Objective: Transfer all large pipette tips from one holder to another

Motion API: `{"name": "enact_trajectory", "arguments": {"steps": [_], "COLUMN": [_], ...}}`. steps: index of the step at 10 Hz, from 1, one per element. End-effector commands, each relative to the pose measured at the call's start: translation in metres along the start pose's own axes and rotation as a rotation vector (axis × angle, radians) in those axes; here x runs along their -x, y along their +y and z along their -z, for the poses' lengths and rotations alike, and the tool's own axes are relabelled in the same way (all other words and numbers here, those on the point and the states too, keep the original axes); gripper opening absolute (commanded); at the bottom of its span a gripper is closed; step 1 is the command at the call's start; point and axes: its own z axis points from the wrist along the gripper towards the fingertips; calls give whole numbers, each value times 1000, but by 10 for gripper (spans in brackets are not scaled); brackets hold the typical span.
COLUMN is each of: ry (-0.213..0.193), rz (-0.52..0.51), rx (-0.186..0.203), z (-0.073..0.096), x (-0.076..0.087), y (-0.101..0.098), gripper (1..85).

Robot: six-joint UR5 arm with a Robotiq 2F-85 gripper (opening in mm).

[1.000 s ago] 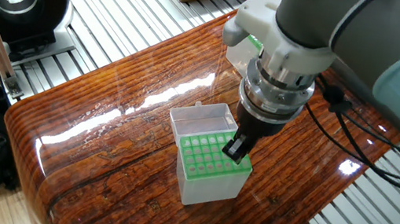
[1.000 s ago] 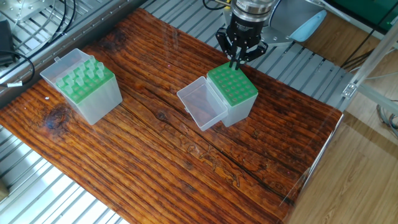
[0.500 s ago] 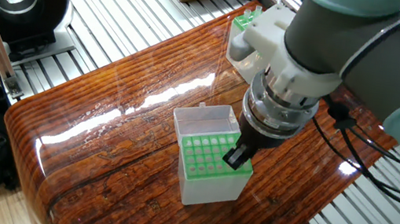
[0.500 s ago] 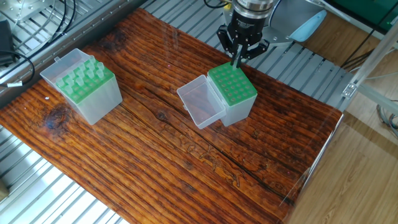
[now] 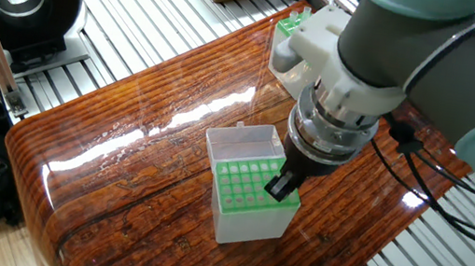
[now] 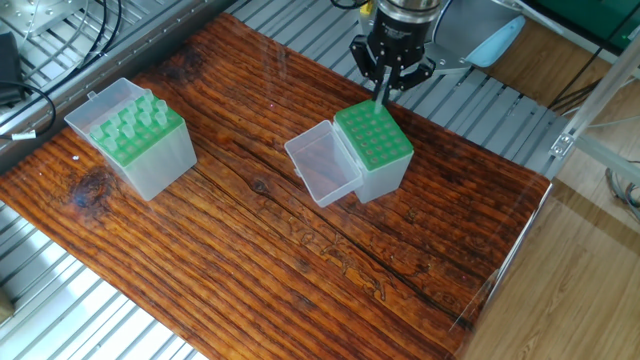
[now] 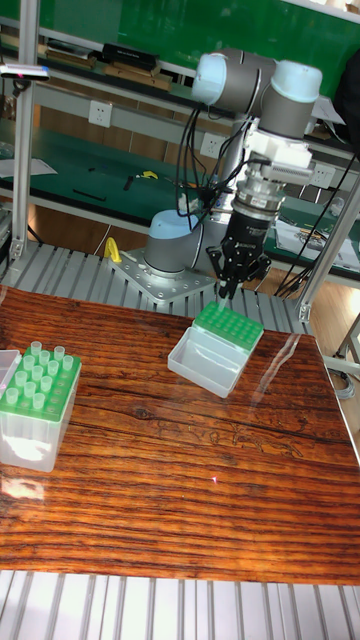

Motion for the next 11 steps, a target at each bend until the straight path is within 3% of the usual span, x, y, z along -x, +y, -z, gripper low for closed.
{"name": "enact_trajectory", "arguments": {"steps": [1,11], "ry": [-3,-3], "rz": [-1,-10], "rx": [15,38], "z": [18,57], "x": [5,5], "y": [2,7], "gripper": [93,90]}}
